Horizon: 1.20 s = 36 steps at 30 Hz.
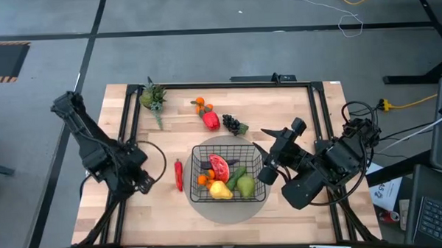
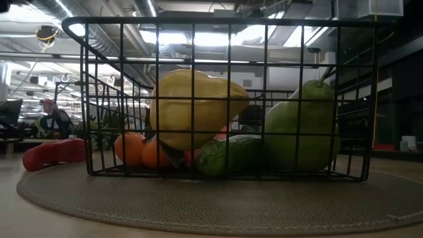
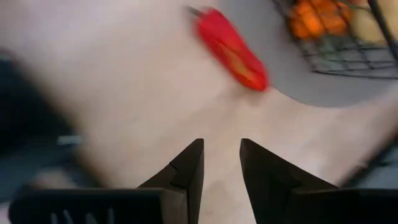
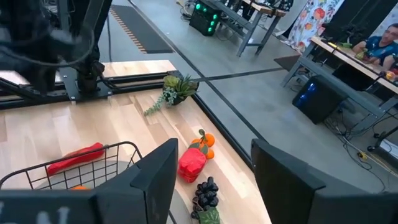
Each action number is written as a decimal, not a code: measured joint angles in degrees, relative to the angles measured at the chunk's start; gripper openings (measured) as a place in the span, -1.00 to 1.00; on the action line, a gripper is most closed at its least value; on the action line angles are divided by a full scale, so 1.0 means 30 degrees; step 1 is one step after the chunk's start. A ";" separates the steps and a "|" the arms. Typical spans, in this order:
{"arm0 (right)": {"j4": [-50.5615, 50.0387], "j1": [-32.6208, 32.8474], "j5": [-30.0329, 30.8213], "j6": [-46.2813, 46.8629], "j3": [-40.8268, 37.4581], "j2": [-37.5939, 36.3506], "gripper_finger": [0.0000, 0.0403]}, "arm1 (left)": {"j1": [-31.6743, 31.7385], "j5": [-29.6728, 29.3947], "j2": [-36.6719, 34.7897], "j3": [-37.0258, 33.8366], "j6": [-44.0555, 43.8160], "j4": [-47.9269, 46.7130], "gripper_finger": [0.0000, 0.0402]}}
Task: Build produce basket
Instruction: Put the red chili pepper into the black wire basket
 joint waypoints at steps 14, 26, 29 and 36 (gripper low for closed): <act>0.0003 -0.0032 0.0002 0.0448 0.0000 0.0000 0.01 | 0.0128 -0.4176 0.0889 -0.8778 -0.1401 1.5965 -0.51; 0.0022 -0.0029 0.0007 0.0527 0.0000 0.0000 0.01 | 0.1551 -0.3625 0.3337 -0.8786 -0.3140 1.5841 -0.28; 0.0029 -0.0029 0.0008 0.0520 0.0000 0.0000 0.01 | 0.2006 -0.3587 0.3648 -0.8786 -0.3153 1.6099 -0.12; 0.0044 -0.0029 0.0020 0.0528 0.0000 0.0000 0.01 | 0.2800 -0.3577 0.3626 -0.8786 -0.2526 1.6638 0.11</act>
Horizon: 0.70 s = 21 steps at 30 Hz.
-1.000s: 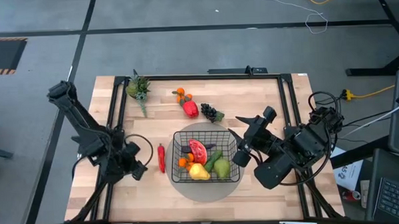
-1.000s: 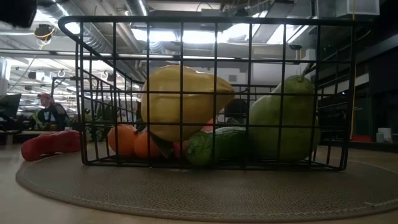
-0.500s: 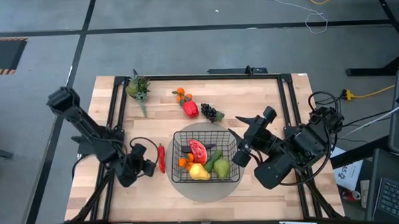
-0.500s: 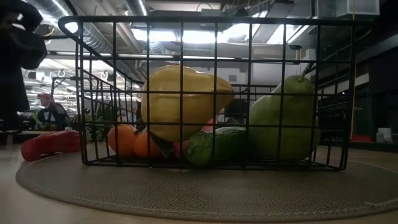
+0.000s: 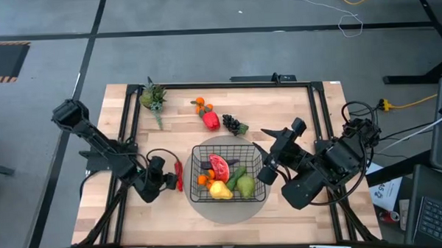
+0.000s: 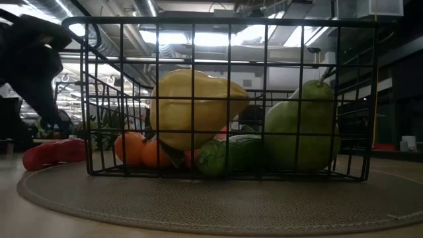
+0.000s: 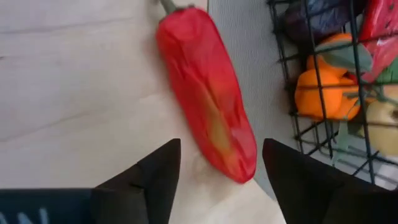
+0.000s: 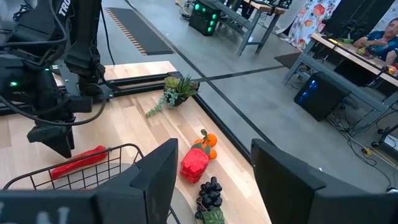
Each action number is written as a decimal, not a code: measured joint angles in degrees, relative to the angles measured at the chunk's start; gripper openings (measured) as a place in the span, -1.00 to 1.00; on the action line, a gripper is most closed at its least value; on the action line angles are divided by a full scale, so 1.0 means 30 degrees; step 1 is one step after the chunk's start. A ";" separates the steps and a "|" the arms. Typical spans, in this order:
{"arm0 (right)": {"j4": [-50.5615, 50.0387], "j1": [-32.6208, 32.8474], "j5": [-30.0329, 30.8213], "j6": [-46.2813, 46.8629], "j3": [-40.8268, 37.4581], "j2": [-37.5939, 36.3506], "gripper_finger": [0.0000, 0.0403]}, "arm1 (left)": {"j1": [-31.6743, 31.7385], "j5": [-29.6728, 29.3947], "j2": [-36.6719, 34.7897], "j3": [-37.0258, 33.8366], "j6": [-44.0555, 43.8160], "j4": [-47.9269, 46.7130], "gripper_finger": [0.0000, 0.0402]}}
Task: Build produce basket
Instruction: Put the red chili pepper into the black wire basket
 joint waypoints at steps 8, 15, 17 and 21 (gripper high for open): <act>0.0028 -0.0091 0.0153 0.0437 0.0000 0.0000 0.01 | 0.1565 0.0045 0.0199 0.0005 0.1292 0.0580 0.14; 0.0360 -0.0592 0.0153 0.0444 0.0000 0.0000 0.01 | 0.2520 0.1910 0.2265 0.0009 0.2736 0.1912 0.14; 0.0525 -0.0723 0.0132 0.0444 0.0000 0.0000 0.01 | 0.2602 0.1992 0.2813 0.0109 0.2350 0.1903 0.14; 0.0665 -0.0903 -0.0246 0.0477 0.0000 0.0000 0.01 | 0.2624 0.1848 0.3257 0.0087 0.1864 0.1881 0.14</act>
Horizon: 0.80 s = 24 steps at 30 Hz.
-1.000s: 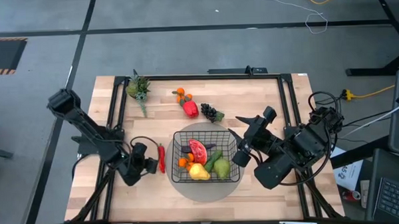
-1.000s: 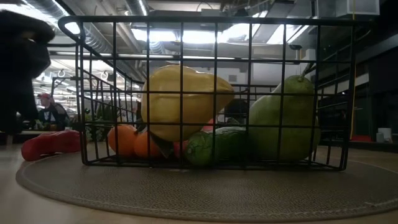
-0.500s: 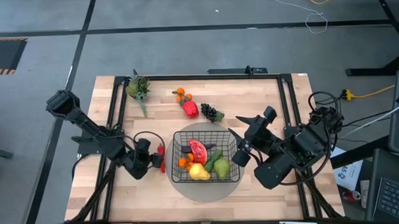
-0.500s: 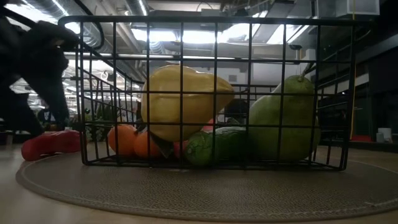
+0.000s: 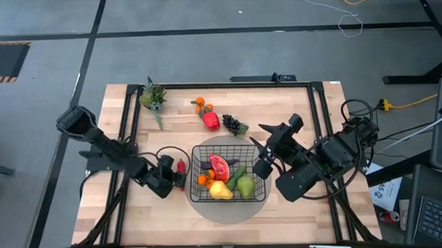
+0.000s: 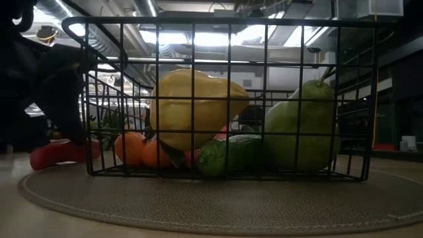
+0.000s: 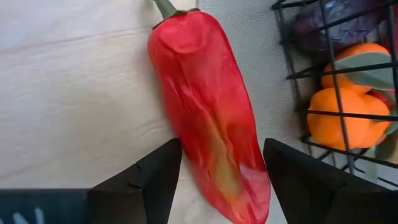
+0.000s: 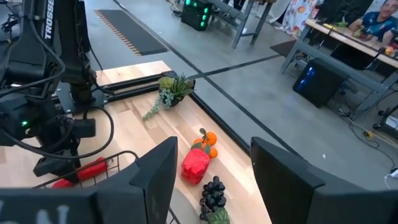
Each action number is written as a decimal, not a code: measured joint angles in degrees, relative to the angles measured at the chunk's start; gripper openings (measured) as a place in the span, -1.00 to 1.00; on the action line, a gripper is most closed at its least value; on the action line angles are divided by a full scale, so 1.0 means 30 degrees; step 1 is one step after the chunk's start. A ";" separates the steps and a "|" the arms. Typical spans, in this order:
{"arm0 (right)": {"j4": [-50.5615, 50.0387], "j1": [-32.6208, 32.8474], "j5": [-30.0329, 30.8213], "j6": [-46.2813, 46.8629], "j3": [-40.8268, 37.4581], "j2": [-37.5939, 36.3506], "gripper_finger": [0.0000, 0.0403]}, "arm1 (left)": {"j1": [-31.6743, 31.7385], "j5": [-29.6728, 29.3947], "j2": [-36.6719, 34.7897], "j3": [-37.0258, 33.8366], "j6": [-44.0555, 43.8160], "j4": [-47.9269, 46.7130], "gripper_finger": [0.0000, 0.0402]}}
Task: Build produce basket
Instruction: Put the red chili pepper into the black wire basket
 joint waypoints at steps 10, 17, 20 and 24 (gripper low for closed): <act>0.0271 -0.0315 -0.0204 -0.0011 0.0000 0.0000 0.01 | 0.0000 0.1408 0.0073 0.0080 -0.1580 -0.2422 0.07; 0.0601 -0.0496 -0.0300 -0.0038 -0.0007 0.0014 0.01 | -0.0034 0.1658 0.0058 0.0117 -0.1633 -0.3388 0.07; 0.0625 -0.0496 -0.0304 -0.0062 -0.0004 0.0015 0.01 | -0.0036 0.1674 0.0027 0.0131 -0.1641 -0.3846 0.07; 0.0632 -0.0496 -0.0324 -0.0076 -0.0007 0.0015 0.01 | -0.0240 0.1958 -0.0560 0.0109 -0.1372 -0.5090 0.07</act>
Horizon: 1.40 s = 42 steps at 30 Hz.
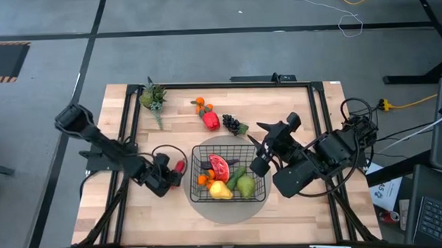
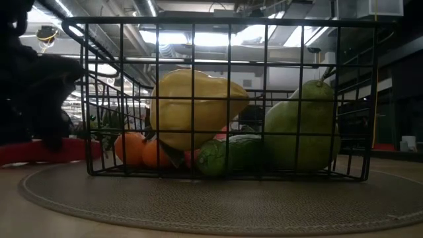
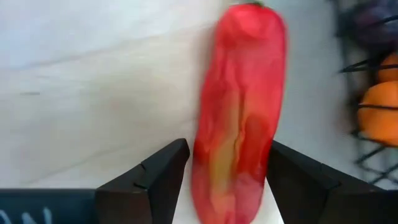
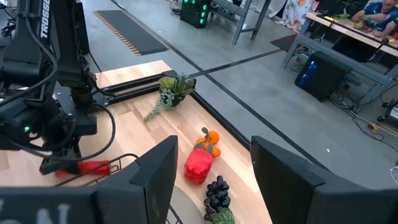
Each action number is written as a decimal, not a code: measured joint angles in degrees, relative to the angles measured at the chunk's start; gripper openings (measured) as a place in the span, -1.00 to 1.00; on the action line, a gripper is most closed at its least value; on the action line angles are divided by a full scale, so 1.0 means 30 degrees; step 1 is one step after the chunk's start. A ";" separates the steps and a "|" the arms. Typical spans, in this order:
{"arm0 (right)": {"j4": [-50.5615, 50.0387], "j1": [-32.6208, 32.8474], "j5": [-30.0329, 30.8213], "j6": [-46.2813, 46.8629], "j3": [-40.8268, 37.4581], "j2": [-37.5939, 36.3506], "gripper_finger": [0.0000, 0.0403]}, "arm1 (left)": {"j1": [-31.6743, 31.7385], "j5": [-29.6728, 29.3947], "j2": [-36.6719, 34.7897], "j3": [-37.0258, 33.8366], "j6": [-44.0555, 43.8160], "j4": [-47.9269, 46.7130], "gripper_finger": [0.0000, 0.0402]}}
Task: Build produce basket
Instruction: Put the red chili pepper into the black wire basket
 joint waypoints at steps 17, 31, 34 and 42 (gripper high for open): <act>-0.0035 0.0000 -0.0458 -0.0503 0.0000 0.0000 0.01 | -0.1691 0.3310 -0.2165 -0.0211 0.4751 -0.4980 0.07; -0.0036 0.0000 -0.0472 -0.0924 0.0000 0.0000 0.01 | -0.1676 0.2039 -0.2187 -0.0197 0.4768 -0.3682 -0.45; -0.0036 0.0000 -0.0480 -0.0984 0.0000 0.0000 0.01 | -0.1669 0.1901 -0.2187 -0.0204 0.4378 -0.3697 -0.70; -0.0073 0.0000 -0.1787 -0.1027 -0.0007 0.0000 0.01 | -0.1913 0.1627 -0.2202 0.0232 0.2829 -0.3987 -0.96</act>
